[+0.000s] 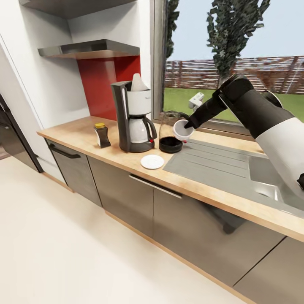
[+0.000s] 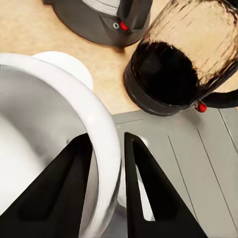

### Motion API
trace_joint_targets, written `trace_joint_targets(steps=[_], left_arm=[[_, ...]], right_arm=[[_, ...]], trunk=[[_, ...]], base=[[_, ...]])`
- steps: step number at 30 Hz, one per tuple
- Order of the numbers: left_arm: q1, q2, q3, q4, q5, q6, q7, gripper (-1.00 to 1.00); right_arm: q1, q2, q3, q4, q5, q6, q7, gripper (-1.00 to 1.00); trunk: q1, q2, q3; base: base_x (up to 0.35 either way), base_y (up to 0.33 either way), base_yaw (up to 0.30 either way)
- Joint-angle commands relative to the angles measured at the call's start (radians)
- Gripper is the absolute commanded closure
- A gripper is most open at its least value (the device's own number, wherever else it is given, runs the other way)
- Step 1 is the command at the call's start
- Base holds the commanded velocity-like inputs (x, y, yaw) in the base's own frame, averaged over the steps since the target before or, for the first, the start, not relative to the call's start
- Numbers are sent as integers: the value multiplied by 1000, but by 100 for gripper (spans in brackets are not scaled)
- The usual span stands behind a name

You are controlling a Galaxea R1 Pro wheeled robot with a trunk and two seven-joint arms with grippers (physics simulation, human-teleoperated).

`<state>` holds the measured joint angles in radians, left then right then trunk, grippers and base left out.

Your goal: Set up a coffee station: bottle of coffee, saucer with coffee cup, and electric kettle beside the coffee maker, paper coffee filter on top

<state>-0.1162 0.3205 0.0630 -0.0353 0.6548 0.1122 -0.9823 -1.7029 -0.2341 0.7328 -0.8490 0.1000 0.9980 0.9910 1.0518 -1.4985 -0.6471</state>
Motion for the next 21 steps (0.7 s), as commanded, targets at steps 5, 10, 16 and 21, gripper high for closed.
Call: trace_joint_targets(steps=[5,10,16,21], left_arm=[[0,0,6,0,-1,10,-4,-100],[0,0,6,0,-1,10,-4,-100],[0,1,6,0,-1,10,-4,-100],[0,1,6,0,-1,10,-4,-100]], right_arm=[[-1,-1,3,-2,10,1,9,100],[-1,0,5,-2,10,1,9,100],[4,12,59,-2,10,1,9,100],[6,16,89,-3,7,-1,9,100]], trunk=[[0,-1,-1],[0,-1,-1],[0,-1,-1],[0,-1,-1]], base=[[58,100,0],[45,71,0],[90,135,0],[16,24,0]])
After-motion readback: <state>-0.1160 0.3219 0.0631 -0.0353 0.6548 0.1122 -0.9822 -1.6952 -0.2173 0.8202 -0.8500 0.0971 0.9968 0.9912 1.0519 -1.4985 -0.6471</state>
